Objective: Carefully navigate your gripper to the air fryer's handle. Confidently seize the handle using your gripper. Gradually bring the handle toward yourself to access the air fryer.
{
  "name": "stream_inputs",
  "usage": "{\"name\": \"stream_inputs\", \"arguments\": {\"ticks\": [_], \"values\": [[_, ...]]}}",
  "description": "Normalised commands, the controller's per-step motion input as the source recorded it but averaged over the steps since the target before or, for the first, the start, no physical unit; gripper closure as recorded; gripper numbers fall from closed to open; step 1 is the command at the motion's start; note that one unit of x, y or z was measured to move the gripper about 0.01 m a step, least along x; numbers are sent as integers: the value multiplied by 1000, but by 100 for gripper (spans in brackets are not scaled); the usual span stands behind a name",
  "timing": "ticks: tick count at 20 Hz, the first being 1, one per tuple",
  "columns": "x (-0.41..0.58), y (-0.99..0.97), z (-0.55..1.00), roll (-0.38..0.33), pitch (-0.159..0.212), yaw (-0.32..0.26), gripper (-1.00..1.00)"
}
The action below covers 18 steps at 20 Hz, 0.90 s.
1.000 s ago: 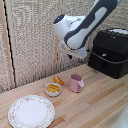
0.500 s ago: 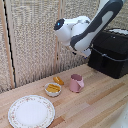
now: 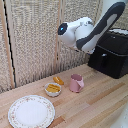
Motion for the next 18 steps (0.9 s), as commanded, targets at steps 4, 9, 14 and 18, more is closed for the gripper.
{"name": "stream_inputs", "arguments": {"ticks": [4, 9, 14, 18], "values": [[-457, -668, -296, -121, -104, 32, -100], [-366, -783, -332, -38, -138, 4, -100], [-103, -810, -285, 14, -125, 6, -100], [-7, -679, -277, 36, -100, 12, -100]]}}
